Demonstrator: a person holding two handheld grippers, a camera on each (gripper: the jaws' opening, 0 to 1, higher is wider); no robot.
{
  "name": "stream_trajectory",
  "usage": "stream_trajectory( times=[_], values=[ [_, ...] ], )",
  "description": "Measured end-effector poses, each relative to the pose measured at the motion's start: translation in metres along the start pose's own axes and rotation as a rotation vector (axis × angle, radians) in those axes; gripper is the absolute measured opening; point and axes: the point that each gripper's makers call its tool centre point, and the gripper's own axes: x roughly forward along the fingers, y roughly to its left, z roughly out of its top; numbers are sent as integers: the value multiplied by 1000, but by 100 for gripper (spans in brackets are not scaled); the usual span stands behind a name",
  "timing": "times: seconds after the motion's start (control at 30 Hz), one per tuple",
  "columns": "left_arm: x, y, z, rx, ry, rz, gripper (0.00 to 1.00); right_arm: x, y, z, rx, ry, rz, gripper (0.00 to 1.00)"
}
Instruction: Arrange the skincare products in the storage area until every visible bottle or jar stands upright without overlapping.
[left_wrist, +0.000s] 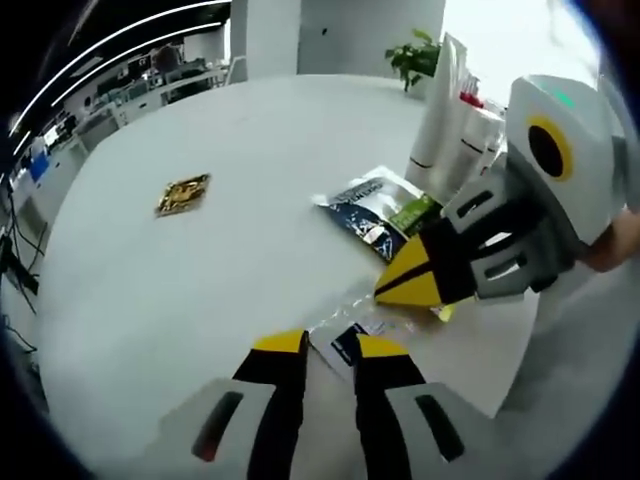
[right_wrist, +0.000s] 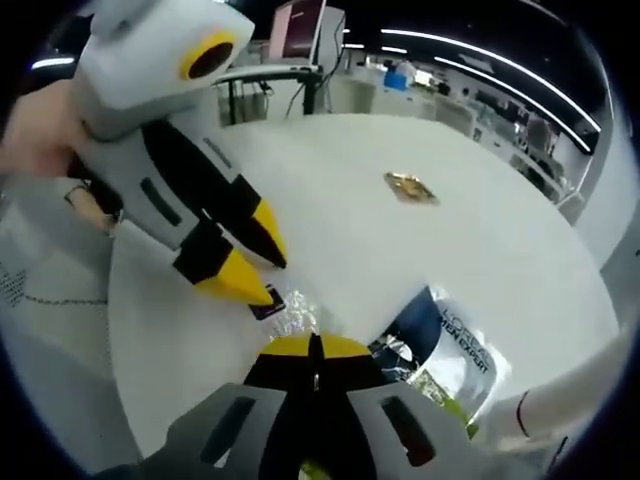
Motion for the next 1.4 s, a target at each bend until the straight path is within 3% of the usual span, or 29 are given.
stream_trajectory(
  times=[0.47,0.7,1.13,1.27,1.4],
  values=[
    [-2,3,6,-4,-32,2,17,-15,-5,6,27,-64,-17,10],
    [-8,4,13,7,-63,15,20,-40,-2,8,18,-83,-4,15],
    [-26,5,17,-11,-97,38,39,-82,-4,-2,78,-103,-14,25],
    [-37,2,18,-24,-110,39,45,-87,2,-2,99,-113,32,36],
    [-44,0,12,-22,-105,42,49,-95,5,-4,88,-117,41,38]
  ],
)
